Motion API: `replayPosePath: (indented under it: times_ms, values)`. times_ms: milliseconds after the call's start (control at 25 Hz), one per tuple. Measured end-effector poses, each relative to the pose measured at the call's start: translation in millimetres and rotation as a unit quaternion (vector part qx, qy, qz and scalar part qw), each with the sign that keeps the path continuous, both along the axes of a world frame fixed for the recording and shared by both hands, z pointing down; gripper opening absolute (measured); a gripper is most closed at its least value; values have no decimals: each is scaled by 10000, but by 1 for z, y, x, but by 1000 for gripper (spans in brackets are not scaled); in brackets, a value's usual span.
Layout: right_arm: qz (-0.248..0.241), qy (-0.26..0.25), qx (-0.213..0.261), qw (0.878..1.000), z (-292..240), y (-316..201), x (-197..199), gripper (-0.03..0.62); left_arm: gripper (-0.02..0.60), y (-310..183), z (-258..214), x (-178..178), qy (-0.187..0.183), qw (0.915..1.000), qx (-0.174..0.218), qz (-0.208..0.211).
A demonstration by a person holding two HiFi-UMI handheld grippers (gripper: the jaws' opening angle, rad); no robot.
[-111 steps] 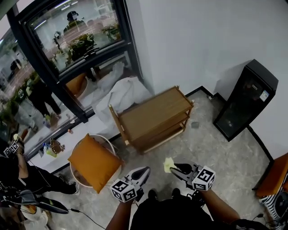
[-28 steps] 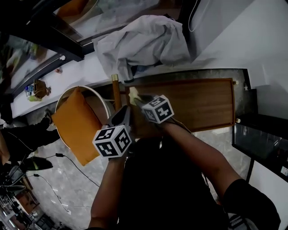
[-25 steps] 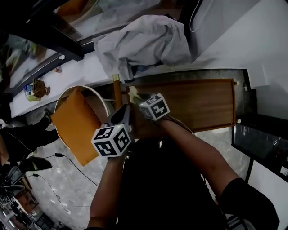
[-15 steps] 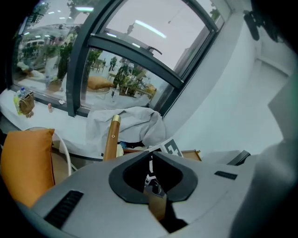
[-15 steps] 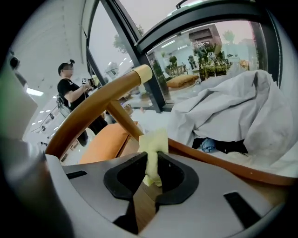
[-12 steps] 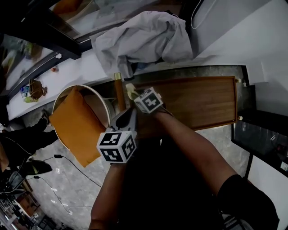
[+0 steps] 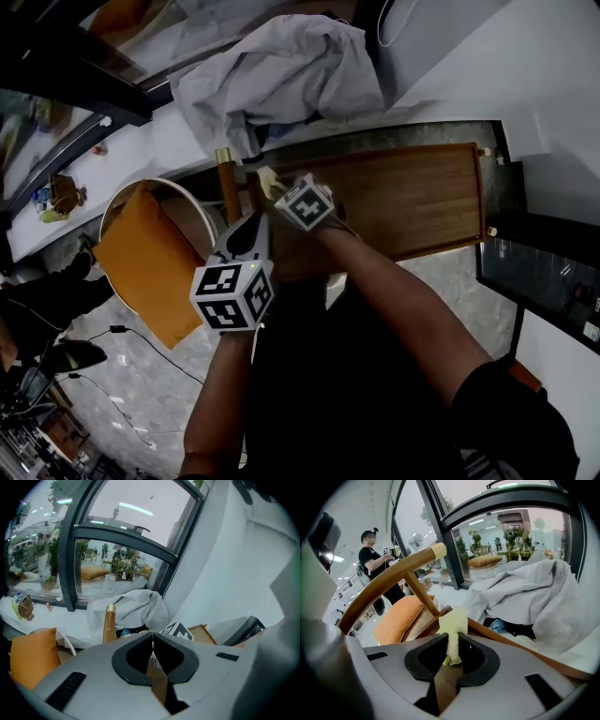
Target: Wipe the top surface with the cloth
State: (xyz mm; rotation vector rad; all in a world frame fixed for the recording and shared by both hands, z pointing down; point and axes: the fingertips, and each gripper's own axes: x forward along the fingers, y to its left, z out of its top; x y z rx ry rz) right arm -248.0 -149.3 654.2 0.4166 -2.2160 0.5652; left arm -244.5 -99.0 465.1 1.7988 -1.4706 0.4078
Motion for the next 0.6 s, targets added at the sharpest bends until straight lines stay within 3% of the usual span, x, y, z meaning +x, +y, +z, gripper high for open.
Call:
replayPosePath:
  times_ms: [80, 600]
  values:
    - [43, -15, 1, 10000, 0, -3, 12, 66, 14, -2, 5, 8, -160, 9998, -14, 66]
    - [238, 52, 55, 9997, 1, -28, 115, 66, 14, -25, 13, 103, -161, 9979, -283, 567]
